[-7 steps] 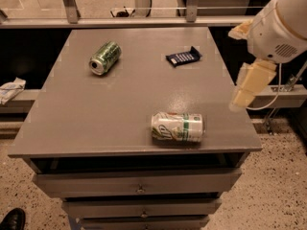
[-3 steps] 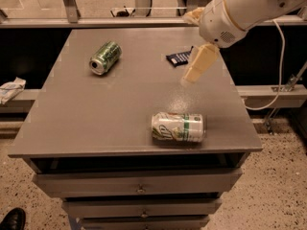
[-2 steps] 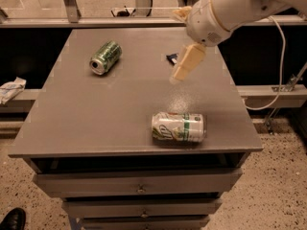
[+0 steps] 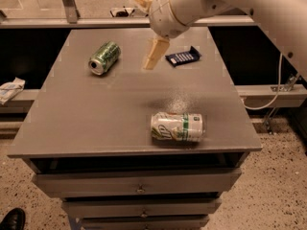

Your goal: Pick green can

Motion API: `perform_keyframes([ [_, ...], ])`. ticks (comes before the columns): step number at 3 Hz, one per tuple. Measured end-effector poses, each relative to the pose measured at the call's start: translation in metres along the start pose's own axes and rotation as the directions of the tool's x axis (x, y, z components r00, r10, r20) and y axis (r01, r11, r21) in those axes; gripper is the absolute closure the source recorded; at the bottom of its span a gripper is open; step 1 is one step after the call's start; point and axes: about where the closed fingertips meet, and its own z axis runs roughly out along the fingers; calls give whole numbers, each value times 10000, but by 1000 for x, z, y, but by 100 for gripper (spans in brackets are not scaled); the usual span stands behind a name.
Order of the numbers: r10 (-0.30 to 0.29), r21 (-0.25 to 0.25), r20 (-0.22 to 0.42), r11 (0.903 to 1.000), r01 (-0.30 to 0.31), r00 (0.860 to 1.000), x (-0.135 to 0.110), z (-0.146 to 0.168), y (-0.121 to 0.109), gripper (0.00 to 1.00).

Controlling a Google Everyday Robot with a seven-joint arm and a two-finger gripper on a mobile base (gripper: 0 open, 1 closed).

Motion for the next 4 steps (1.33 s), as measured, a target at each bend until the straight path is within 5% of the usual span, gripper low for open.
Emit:
perform_keyframes([
  [2,-2085,-186,-311,9779,2080,9775,-18,64,-32,0],
  [4,-3590,-1144,-961,9305,3480,9284,1,115,-51,0],
])
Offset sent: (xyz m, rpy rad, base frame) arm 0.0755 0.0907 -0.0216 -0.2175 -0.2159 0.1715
